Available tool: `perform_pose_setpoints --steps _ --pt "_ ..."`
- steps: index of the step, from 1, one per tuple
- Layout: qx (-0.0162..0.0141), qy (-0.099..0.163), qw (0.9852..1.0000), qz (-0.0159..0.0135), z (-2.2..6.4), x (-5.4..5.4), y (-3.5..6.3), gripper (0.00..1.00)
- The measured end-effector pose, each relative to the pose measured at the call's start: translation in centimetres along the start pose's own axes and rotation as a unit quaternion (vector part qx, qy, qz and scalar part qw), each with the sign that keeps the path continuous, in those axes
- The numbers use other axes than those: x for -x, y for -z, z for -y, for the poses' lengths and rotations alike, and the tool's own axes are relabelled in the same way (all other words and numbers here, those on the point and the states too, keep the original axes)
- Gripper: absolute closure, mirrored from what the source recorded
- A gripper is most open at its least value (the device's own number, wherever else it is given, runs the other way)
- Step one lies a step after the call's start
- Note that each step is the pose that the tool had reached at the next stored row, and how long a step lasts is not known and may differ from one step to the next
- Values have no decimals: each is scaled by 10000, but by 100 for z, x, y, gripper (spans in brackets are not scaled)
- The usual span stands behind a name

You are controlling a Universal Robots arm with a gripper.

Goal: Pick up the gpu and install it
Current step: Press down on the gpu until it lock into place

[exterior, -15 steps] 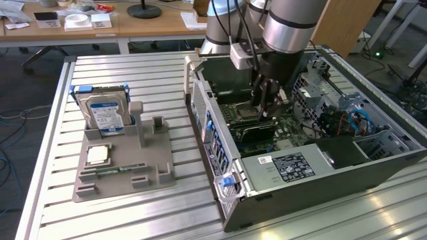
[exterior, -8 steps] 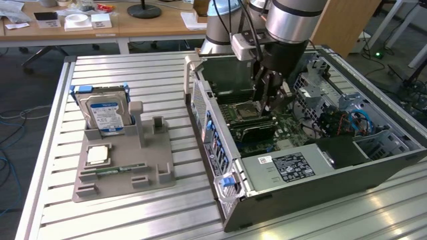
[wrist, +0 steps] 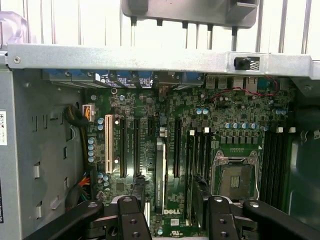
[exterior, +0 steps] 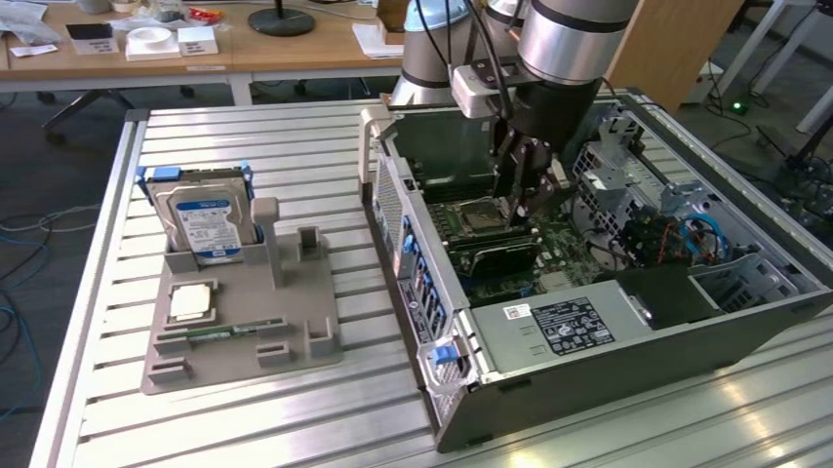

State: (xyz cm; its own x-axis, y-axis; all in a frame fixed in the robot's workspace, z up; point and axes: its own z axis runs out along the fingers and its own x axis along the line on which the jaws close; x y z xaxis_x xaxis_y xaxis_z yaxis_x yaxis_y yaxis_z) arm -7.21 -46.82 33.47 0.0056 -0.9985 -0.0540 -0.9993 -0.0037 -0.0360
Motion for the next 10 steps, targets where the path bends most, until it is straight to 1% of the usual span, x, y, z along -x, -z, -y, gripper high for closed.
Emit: perform_pose_setpoints --steps 10 --pt "0 0 10000 0 0 0 0 49"
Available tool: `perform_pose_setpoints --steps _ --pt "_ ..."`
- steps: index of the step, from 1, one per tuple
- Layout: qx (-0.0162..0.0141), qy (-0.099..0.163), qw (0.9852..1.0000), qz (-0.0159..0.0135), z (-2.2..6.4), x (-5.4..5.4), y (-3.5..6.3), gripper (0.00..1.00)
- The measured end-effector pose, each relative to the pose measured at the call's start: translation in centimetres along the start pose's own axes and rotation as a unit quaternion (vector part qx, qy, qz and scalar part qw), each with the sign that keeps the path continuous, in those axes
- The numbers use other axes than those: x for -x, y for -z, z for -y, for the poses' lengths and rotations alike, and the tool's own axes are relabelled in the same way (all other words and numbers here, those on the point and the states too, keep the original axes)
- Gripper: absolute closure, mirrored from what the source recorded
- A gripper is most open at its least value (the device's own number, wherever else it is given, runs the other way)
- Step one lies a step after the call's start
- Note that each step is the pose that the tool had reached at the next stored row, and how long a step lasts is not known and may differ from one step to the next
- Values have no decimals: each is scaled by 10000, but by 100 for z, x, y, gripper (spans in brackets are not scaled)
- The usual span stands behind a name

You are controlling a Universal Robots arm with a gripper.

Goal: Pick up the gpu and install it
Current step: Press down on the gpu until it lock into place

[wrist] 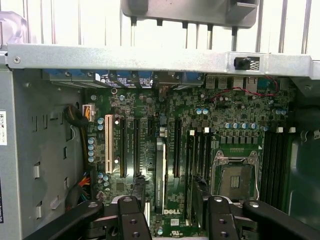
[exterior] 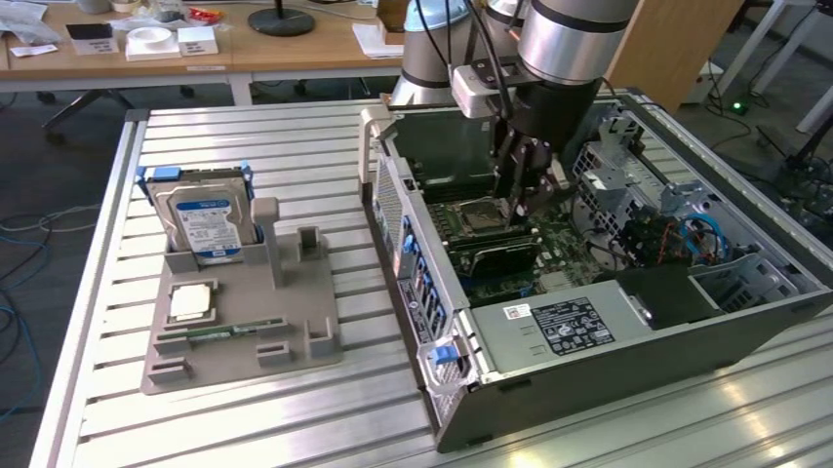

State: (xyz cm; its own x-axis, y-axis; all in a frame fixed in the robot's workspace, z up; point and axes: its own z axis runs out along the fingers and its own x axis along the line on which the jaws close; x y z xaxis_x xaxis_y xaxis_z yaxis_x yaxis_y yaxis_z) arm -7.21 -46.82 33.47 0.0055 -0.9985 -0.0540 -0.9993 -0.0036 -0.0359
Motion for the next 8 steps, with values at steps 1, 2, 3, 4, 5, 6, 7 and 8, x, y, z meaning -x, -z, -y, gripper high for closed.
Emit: perform_pose_setpoints --steps 1,2,3,4,5,6,7,8 --pt "0 0 10000 0 0 0 0 51" --pt "0 0 10000 0 0 0 0 57" --pt "0 0 10000 0 0 0 0 63" --pt "0 0 10000 0 0 0 0 63" --pt "0 0 10000 0 0 0 0 69" --pt "0 0 10000 0 0 0 0 75" --pt "0 0 10000 0 0 0 0 81" --pt "0 0 10000 0 0 0 0 81"
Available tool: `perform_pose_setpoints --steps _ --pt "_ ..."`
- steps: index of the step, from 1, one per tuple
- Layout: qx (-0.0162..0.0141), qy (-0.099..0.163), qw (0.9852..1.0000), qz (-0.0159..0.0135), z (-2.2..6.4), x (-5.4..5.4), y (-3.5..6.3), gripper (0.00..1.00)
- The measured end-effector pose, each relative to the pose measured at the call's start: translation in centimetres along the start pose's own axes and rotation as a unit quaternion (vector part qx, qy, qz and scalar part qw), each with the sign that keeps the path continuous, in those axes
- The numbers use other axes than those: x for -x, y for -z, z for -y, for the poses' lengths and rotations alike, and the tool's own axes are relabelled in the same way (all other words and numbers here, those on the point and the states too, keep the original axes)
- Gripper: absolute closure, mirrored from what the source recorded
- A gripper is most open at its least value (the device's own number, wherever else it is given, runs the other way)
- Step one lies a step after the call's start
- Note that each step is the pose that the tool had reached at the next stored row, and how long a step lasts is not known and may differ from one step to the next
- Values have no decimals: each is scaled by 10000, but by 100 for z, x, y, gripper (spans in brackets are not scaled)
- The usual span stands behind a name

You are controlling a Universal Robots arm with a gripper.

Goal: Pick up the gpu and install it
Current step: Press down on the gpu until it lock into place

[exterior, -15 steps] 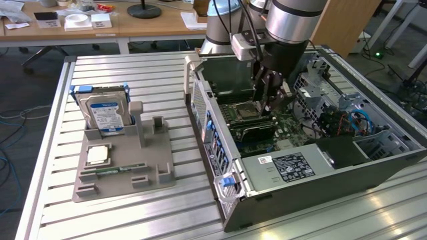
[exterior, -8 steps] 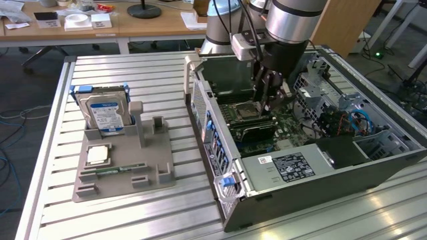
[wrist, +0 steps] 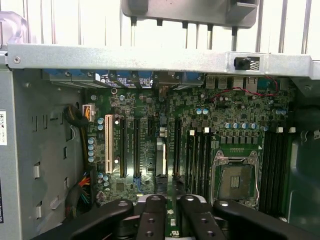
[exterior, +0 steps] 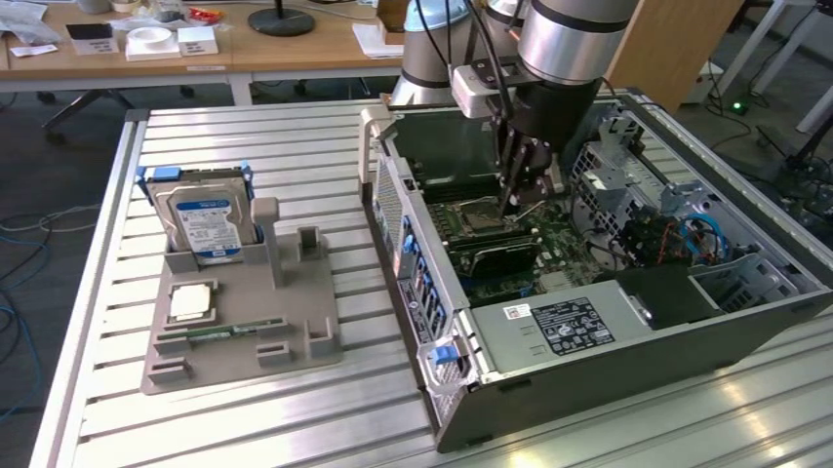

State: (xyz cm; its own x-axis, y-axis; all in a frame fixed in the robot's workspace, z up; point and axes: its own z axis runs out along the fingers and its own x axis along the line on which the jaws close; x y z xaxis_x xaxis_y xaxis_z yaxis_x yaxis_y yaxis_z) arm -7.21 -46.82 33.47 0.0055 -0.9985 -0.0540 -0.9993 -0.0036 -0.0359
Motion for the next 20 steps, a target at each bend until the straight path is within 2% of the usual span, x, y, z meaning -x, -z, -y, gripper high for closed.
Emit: perform_pose_setpoints --steps 1,3,11,20 --pt "0 0 10000 0 0 0 0 81" --pt "0 0 10000 0 0 0 0 89" --pt "0 0 10000 -1 0 -1 -9 89" --pt "0 0 10000 -1 -6 -9 -171 89"
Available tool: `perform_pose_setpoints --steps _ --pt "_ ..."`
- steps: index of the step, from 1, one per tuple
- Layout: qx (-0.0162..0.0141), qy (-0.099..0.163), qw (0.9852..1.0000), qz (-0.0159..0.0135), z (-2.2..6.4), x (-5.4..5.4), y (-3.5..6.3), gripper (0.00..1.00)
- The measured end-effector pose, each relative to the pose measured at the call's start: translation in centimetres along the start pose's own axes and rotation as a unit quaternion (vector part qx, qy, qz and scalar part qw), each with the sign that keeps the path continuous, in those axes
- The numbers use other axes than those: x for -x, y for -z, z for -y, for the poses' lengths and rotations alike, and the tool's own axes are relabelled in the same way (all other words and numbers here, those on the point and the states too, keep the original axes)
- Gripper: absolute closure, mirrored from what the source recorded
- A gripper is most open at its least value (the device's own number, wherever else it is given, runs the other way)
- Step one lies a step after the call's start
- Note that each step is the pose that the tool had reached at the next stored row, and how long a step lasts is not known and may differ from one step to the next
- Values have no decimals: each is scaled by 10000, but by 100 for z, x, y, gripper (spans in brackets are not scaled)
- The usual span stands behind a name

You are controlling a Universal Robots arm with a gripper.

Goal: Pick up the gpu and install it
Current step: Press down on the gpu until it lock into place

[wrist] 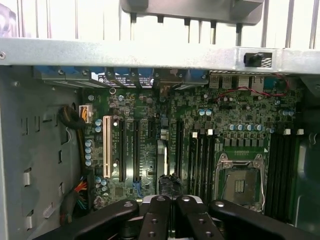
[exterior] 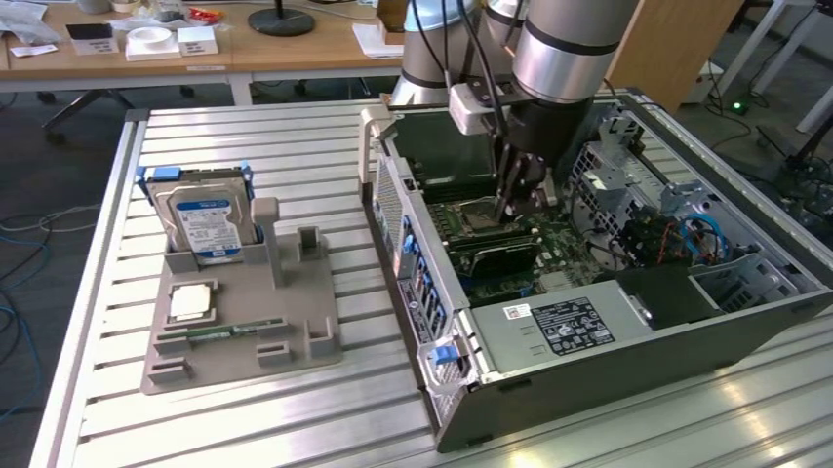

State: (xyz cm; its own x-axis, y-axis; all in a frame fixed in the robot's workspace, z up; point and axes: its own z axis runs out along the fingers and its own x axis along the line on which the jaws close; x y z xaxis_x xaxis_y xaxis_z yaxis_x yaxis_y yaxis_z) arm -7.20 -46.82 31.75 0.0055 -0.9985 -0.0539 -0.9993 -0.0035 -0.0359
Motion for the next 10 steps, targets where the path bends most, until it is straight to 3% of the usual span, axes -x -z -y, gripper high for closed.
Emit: perform_pose_setpoints --steps 10 --pt "0 -8 10000 -1 -4 -8 -166 89"
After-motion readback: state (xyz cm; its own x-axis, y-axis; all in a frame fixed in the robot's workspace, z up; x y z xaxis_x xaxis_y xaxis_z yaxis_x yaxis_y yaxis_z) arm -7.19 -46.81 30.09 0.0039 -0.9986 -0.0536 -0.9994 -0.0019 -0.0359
